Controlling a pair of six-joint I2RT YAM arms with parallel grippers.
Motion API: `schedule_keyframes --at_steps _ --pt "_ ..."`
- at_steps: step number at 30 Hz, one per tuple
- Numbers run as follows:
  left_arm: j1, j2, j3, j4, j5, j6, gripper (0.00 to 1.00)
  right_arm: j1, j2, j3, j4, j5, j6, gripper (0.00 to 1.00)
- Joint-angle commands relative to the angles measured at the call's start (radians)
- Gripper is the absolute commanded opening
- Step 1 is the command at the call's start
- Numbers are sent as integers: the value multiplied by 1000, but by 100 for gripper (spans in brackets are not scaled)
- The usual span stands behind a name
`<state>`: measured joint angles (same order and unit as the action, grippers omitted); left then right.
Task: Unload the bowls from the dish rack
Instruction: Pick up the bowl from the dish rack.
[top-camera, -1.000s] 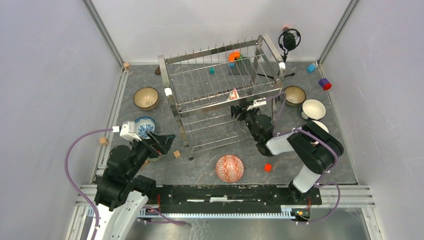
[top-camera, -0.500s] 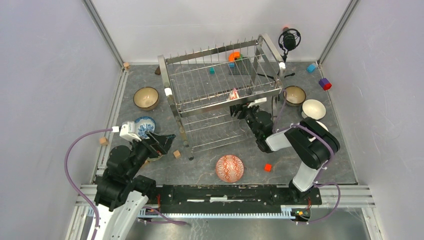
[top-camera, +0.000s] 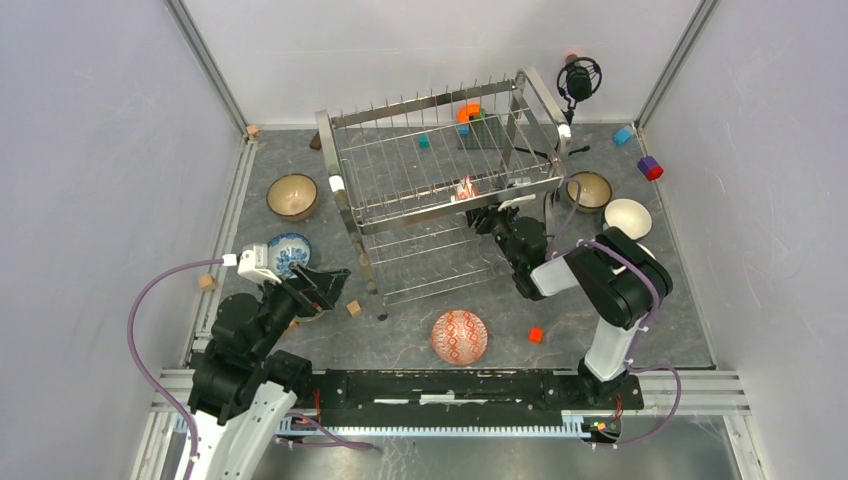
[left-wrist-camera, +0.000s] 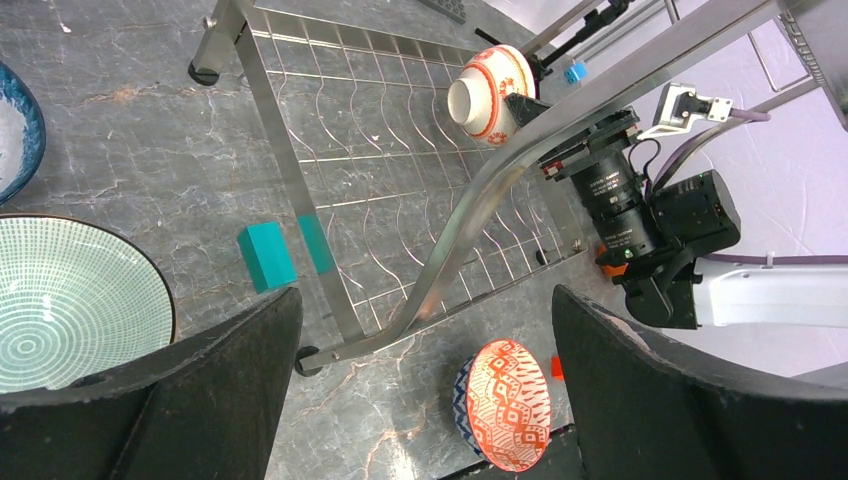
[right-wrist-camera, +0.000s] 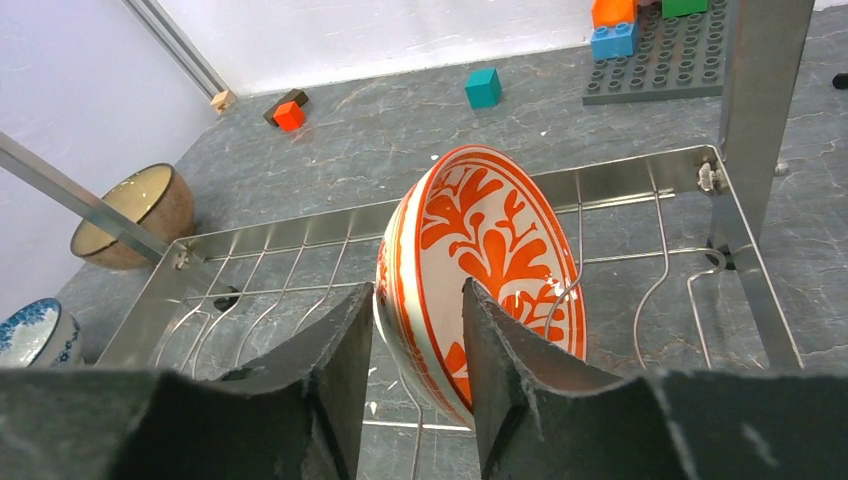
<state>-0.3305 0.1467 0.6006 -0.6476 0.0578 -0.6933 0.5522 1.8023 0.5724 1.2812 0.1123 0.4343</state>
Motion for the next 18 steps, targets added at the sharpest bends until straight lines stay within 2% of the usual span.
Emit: schedule_keyframes --at_steps 1,10,18 --pt "4 -4 -2 48 12 41 100 -5 29 39 18 -91 34 41" --pt "2 2 0 47 21 44 100 -29 84 86 24 -232 66 42" --pt "3 4 0 47 23 42 100 -31 94 94 55 -270 94 21"
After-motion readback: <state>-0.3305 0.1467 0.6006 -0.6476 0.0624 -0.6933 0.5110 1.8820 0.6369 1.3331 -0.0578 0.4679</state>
